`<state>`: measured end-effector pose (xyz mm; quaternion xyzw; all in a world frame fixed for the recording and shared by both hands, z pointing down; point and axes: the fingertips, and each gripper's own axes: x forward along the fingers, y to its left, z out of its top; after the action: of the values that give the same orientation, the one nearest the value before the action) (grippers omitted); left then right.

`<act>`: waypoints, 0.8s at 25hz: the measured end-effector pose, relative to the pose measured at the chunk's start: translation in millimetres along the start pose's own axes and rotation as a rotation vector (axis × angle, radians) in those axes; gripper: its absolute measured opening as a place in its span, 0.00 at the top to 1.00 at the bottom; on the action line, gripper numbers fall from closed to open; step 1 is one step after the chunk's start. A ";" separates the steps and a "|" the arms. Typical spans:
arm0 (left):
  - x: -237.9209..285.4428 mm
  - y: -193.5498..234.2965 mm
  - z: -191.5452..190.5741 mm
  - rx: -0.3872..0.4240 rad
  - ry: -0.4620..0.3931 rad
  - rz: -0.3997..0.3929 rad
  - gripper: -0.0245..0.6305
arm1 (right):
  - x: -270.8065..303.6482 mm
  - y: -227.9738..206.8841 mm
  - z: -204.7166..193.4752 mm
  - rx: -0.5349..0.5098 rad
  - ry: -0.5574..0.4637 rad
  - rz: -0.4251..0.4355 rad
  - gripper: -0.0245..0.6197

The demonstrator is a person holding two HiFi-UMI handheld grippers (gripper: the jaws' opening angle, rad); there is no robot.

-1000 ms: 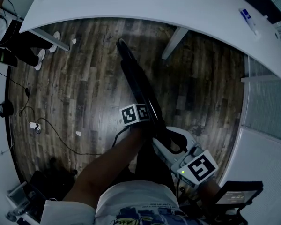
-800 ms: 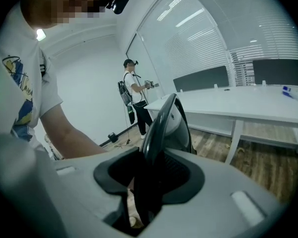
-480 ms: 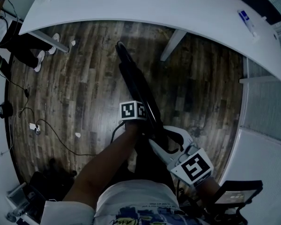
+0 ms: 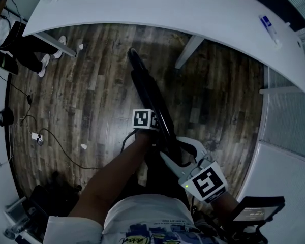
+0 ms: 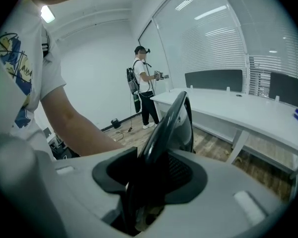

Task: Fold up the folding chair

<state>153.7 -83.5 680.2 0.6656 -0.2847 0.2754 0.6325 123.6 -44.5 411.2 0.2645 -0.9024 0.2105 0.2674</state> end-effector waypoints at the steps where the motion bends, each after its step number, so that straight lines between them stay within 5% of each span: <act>1: -1.3 0.4 -0.3 -0.023 -0.009 0.006 0.68 | 0.7 0.5 0.2 0.000 -0.004 0.005 0.72; 9: -11.2 5.2 0.8 -0.175 -0.071 -0.024 0.72 | 8.7 12.5 6.9 -0.014 -0.006 0.043 0.74; 20: -52.5 31.9 24.0 -0.258 -0.150 -0.045 0.72 | 24.4 37.1 34.8 -0.067 -0.011 0.129 0.75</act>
<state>94.6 -107.1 662.7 0.6035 -0.3492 0.1721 0.6958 71.3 -42.9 390.0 0.1981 -0.9254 0.1956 0.2571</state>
